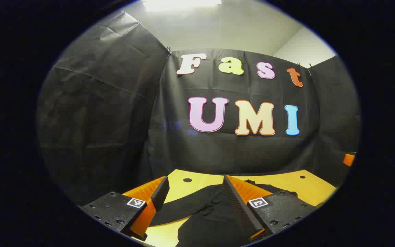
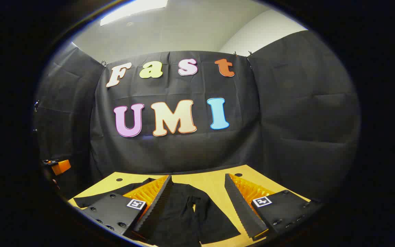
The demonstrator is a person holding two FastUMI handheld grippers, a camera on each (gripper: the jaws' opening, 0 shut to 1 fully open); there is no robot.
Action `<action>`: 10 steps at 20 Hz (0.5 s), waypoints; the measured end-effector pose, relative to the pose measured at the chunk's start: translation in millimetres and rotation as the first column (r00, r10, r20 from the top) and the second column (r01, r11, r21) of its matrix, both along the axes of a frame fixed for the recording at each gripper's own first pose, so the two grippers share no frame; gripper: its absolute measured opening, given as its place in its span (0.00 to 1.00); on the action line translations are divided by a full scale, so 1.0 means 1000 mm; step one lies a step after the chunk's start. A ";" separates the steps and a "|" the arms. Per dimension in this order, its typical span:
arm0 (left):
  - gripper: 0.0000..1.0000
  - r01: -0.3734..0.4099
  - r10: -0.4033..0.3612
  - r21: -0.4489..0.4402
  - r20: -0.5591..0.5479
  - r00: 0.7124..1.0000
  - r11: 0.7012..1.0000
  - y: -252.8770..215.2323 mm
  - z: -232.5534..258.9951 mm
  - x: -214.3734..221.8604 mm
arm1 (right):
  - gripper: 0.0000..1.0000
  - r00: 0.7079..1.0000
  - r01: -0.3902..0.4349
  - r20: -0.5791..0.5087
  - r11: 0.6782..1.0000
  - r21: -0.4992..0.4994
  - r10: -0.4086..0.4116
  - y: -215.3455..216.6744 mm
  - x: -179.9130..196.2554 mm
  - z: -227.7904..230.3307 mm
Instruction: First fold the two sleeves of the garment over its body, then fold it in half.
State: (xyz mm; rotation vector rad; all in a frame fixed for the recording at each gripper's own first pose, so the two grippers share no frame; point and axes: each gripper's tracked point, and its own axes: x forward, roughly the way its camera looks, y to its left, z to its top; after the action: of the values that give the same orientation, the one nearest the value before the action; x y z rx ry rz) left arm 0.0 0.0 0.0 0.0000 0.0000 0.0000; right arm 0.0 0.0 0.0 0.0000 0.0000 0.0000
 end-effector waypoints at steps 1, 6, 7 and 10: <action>0.93 0.003 -0.003 0.004 -0.001 1.000 1.000 -0.001 0.001 0.000 | 0.93 1.000 -0.004 -0.005 1.000 0.002 0.004 0.001 -0.001 -0.001; 0.93 0.015 -0.015 -0.022 -0.016 1.000 1.000 -0.005 -0.009 -0.001 | 0.94 1.000 0.000 -0.011 1.000 -0.003 0.000 0.000 -0.001 -0.005; 0.92 0.017 -0.017 -0.035 -0.016 1.000 0.999 -0.006 -0.009 0.000 | 0.93 1.000 -0.001 -0.008 1.000 -0.003 0.001 0.001 0.000 -0.005; 0.92 0.011 -0.012 -0.038 -0.028 1.000 0.999 -0.005 -0.018 0.003 | 0.94 1.000 -0.004 -0.017 1.000 -0.007 0.003 0.002 0.001 -0.010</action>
State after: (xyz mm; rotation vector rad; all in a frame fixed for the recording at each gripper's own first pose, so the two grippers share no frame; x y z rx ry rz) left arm 2.7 -4.5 -18.1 -0.0382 0.0278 -0.0114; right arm 0.8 1.5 -10.4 -0.0068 0.0173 0.0035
